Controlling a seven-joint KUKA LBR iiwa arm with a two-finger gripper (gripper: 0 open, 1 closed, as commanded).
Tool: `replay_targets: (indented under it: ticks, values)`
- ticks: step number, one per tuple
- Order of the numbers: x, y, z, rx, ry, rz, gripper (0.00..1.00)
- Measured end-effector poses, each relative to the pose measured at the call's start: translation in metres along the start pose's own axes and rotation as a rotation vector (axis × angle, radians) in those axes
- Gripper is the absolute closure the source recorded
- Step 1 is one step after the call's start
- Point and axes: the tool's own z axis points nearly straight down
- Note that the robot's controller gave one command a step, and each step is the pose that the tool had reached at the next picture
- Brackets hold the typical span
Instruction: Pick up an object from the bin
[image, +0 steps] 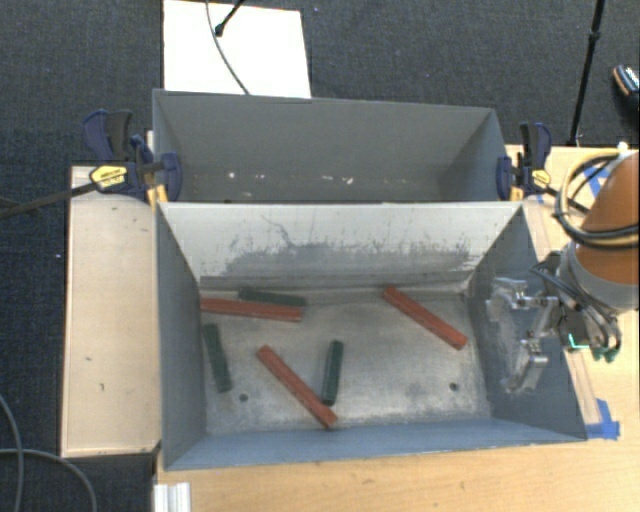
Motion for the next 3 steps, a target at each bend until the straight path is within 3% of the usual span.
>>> replay_targets:
  ticks: [1,2,3]
  values:
    - [-0.058,0.046,0.095,-0.003,-0.001,0.100,0.00]
    - [-0.111,0.041,0.170,-0.001,-0.005,0.184,0.00]
    - [-0.112,0.040,0.166,0.001,-0.009,0.179,1.00]
